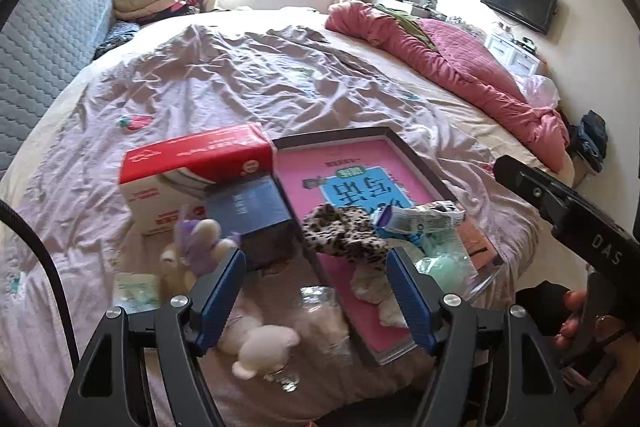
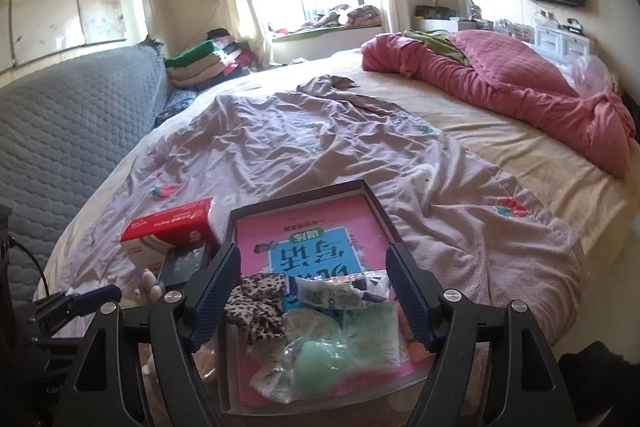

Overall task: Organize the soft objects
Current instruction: 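Move both open tools back toward the pile of soft items, then move the left tool over the green-white tissue packet while the right tool reaches the pink-dressed plush bear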

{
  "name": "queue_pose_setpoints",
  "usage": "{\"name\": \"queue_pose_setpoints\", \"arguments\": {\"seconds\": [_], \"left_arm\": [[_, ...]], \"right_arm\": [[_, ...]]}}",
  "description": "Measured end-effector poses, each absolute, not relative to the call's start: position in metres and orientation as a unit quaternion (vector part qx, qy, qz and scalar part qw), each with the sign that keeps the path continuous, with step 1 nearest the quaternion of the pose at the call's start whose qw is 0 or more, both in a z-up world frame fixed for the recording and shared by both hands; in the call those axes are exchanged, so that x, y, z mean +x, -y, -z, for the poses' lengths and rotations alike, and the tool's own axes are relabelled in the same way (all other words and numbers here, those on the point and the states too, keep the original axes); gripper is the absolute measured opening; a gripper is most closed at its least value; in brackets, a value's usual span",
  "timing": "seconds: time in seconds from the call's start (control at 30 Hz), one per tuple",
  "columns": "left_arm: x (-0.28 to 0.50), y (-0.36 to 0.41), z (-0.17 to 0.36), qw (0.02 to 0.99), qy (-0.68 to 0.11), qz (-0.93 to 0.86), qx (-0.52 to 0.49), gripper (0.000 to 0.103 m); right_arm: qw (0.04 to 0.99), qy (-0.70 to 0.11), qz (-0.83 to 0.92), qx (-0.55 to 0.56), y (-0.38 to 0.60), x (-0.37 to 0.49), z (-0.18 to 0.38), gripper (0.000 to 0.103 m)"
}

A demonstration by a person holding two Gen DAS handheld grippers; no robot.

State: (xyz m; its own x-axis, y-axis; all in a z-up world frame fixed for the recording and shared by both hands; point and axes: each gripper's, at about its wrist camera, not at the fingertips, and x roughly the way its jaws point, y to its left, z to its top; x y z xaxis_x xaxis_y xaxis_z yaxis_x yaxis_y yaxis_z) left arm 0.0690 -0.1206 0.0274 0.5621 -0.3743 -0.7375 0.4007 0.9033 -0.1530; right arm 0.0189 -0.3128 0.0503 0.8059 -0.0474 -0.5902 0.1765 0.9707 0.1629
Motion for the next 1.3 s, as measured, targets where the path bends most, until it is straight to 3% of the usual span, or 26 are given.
{"name": "queue_pose_setpoints", "arguments": {"seconds": [0.8,1.3], "left_arm": [[0.081,0.031,-0.031,0.897,-0.424,0.124,-0.001,0.072],[0.103,-0.041,-0.005,0.891,-0.448,0.059,-0.046,0.072]], "right_arm": [[0.946,-0.318,-0.016,0.055,0.247,0.014,-0.067,0.08],[0.931,-0.353,-0.087,0.022,0.197,0.022,-0.031,0.08]]}}
